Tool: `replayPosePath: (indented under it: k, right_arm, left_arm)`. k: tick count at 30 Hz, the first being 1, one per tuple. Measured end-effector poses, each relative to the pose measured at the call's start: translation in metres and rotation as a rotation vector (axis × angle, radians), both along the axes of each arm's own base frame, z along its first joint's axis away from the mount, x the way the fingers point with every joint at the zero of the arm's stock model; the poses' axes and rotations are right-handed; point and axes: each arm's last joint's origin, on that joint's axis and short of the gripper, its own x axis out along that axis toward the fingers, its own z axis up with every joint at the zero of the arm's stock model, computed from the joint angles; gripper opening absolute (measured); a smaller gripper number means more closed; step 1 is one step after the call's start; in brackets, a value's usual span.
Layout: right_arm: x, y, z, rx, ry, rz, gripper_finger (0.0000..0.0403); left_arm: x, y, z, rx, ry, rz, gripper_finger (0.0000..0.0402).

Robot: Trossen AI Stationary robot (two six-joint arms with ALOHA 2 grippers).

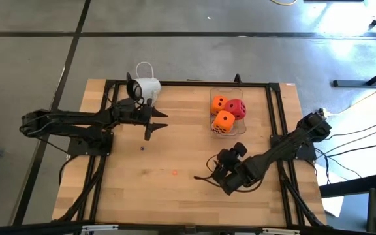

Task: Pick & Place Dice
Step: Put the small yellow die into the transparent bin

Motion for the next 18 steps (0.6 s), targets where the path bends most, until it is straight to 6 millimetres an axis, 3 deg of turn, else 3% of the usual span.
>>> replayPosePath:
  k: [7,18]
  right_arm:
    - [-0.006,0.001,-0.014,0.085,-0.087,-0.109,0.0242]
    - [-0.015,0.011,-0.032,0.114,-0.171,-0.071,0.0242]
  left_arm:
    - [0.000,0.000,-0.001,-0.017,0.005,0.004,0.0191]
    - [0.000,0.000,-0.001,-0.029,0.004,0.006,0.0187]
